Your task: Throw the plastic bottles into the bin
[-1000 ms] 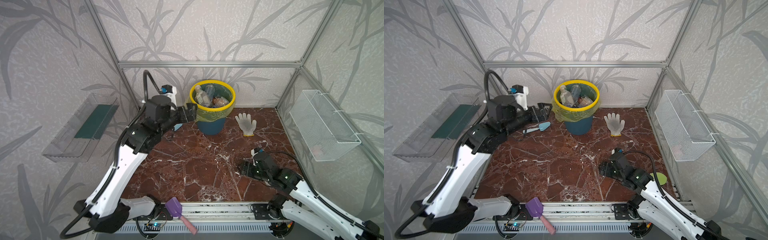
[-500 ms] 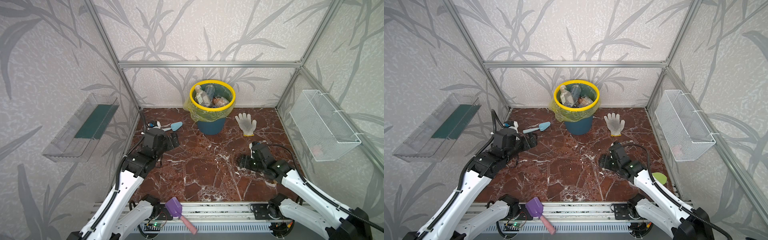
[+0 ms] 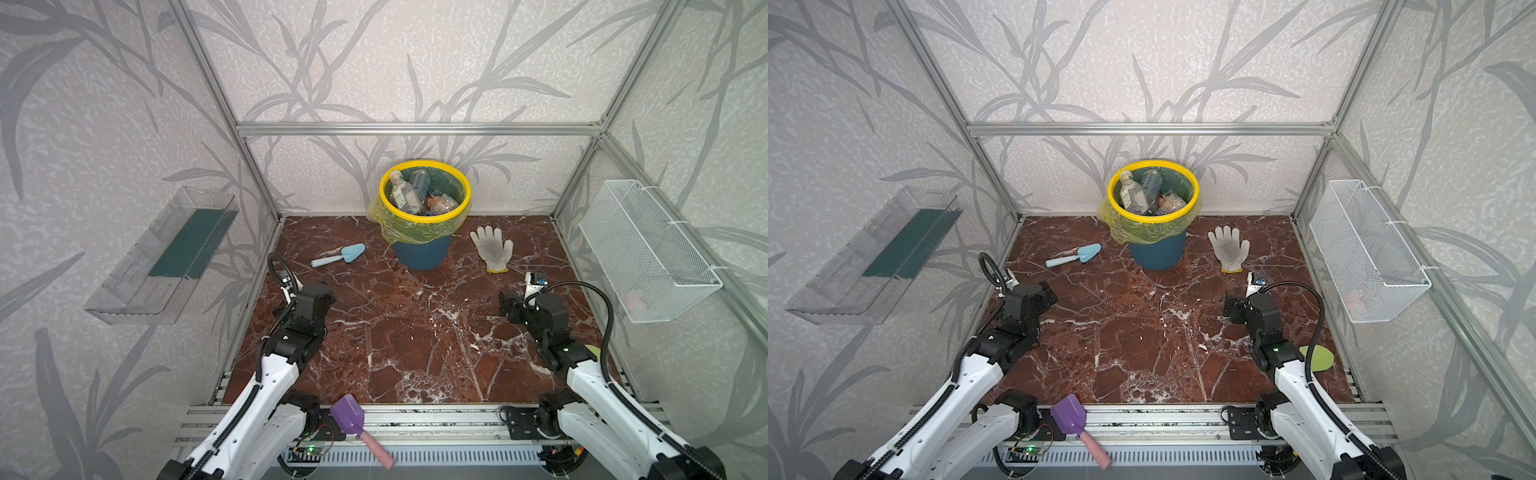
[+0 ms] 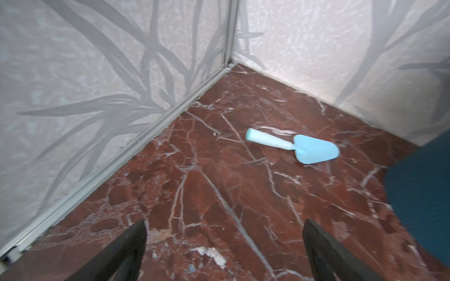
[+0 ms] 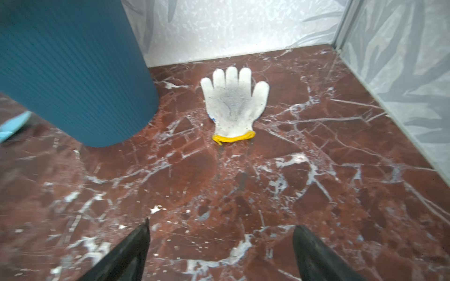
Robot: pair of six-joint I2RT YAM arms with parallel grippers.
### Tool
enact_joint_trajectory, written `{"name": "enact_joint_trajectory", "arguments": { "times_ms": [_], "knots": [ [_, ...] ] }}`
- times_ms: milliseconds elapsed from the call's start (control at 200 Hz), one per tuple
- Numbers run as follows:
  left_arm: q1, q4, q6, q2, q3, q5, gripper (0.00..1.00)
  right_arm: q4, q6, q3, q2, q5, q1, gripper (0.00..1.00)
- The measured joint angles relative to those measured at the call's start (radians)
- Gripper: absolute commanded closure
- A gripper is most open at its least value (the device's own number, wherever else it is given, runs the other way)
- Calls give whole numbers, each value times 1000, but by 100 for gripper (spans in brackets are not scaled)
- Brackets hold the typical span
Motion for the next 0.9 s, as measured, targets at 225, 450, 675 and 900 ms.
{"name": "enact_joint_trajectory", "arguments": {
  "times_ms": [225,450,675,900],
  "knots": [
    [2,128,29,-13,-154,-183,1,315,-110,-167,84,74,-83,5],
    [19,369,149,-31,-294,-218,1,614,-113,-161,356,29,-120,6],
    [130,659,233,193,-338,-85,1,940,-130,-119,683,-40,-137,7],
    [197,865,314,420,-282,94,6,932,-145,-47,747,-103,-150,4]
  ]
}}
